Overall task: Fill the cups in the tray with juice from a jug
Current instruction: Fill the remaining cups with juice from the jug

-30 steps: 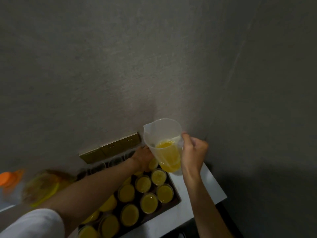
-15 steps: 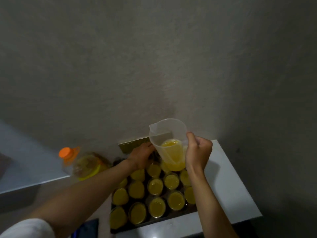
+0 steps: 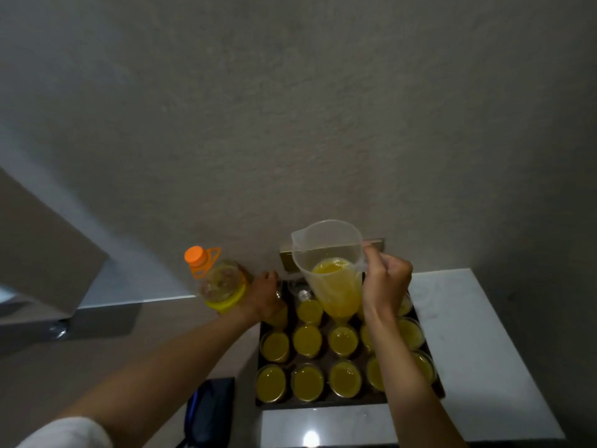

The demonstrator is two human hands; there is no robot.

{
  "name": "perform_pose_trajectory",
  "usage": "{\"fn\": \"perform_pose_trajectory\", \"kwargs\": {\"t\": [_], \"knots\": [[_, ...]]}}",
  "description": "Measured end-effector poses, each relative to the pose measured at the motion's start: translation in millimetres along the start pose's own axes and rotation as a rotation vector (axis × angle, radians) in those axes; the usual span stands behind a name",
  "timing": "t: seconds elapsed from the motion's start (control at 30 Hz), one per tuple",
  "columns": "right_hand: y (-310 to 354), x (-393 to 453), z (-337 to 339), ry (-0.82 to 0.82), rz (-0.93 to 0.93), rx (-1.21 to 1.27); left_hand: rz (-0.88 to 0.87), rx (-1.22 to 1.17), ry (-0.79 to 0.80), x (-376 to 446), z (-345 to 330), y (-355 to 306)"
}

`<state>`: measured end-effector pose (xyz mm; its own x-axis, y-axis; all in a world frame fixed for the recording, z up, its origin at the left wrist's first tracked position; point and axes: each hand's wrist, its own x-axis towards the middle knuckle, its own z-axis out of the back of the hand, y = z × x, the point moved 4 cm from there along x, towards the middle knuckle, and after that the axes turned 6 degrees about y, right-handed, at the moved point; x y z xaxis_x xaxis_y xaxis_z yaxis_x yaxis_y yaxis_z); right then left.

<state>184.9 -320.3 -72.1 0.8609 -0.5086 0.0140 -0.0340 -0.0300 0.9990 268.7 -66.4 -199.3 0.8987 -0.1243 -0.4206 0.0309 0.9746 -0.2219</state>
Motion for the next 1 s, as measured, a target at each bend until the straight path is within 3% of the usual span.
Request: {"fn": "perform_pose_trajectory", "kwargs": {"t": [0.33,0.5,0.67,1.0], "knots": [[-4,-6,-9,-0.069,-0.008,-0.028,0.058,0.034,0.031,19,-12,19],[-5,-7,-5,-0.12,-0.011,-0.032,0.077,0.164,-0.031,34,-12,19],[-8,-9,-4,-0.153,-0.006,-0.054,0.094,0.247,0.004,47,-14,21],[-9,-18,-4,-0.176,0.032,-0.106,0.039,-0.001,-0.069,39,-5,27]]}}
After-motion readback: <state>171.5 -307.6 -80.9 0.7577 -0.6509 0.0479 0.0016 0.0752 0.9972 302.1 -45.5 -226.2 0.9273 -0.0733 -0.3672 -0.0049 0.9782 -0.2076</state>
